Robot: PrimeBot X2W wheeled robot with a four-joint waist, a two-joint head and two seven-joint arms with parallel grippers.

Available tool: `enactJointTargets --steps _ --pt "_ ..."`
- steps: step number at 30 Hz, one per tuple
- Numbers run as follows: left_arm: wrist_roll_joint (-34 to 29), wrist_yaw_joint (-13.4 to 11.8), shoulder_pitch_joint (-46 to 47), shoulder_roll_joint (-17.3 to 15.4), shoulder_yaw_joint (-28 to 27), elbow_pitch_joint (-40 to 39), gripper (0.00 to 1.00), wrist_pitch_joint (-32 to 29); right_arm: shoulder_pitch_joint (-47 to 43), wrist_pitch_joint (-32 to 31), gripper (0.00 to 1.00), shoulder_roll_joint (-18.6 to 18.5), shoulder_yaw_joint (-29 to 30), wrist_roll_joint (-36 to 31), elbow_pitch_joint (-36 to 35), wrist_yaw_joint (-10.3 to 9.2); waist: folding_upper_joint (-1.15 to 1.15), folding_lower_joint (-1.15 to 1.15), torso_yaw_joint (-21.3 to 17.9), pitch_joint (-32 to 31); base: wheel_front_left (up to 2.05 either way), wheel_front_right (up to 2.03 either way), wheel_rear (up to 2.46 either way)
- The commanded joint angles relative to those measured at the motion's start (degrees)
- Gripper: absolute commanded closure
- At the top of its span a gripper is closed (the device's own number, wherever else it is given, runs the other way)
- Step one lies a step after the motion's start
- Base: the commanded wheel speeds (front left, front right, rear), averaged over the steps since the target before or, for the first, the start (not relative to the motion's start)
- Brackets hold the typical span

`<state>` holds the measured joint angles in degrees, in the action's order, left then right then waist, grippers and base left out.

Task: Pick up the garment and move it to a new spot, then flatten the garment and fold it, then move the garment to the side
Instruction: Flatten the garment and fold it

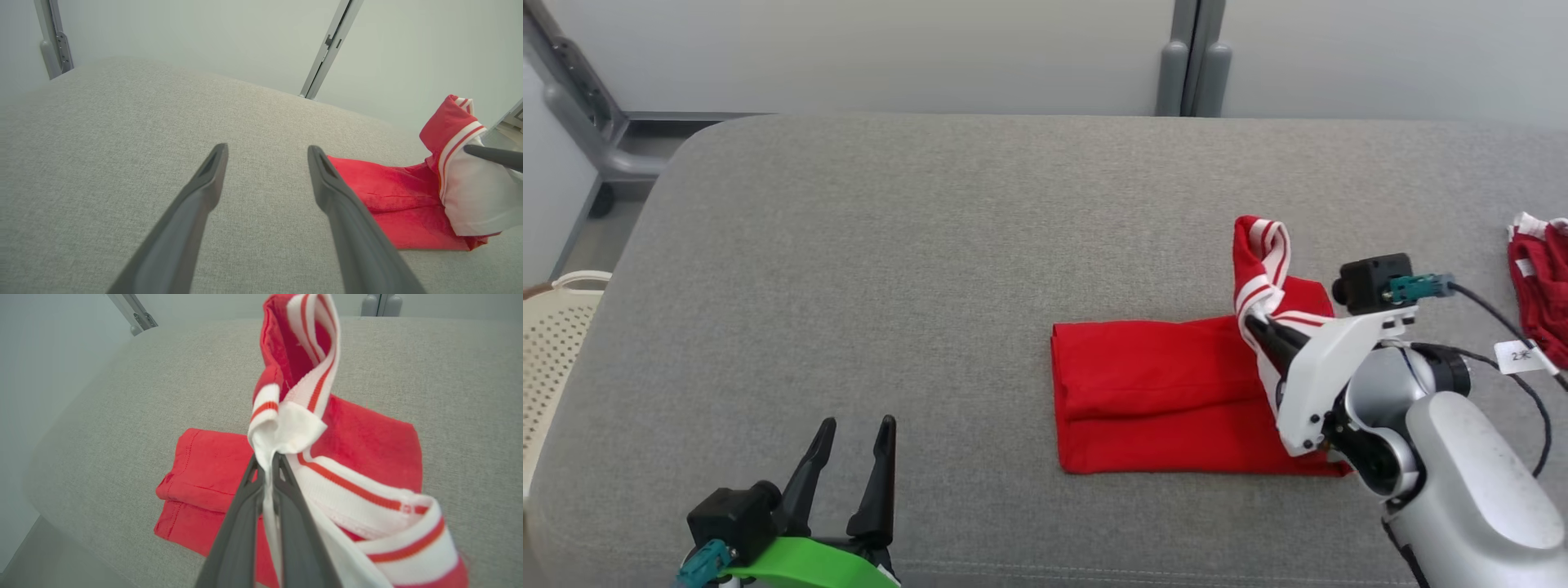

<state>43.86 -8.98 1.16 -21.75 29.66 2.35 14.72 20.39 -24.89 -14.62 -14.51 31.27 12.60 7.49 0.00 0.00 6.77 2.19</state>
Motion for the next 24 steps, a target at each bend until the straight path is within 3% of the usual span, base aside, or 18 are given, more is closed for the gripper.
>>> enactJointTargets --steps 1,15,24 --pt "-0.31 0.37 0.8 0.18 0.02 0.21 0.0 0.06 0.78 0.05 1.0 0.75 -0.15 -0.25 0.78 -0.01 0.0 0.0 2.3 -0.03 0.0 0.0 0.0" --pt "-1.54 2.2 3.9 2.94 2.8 2.7 0.0 -0.07 8.7 4.8 1.0 6.77 0.85 -5.59 21.12 -0.01 0.0 0.0 12.4 2.43 0.0 0.0 0.0" --pt "-1.76 2.45 3.51 3.81 2.66 3.63 0.0 0.18 11.69 6.92 1.0 8.21 -2.1 -6.99 29.0 -0.01 0.0 0.0 14.38 2.37 0.0 0.0 0.0"
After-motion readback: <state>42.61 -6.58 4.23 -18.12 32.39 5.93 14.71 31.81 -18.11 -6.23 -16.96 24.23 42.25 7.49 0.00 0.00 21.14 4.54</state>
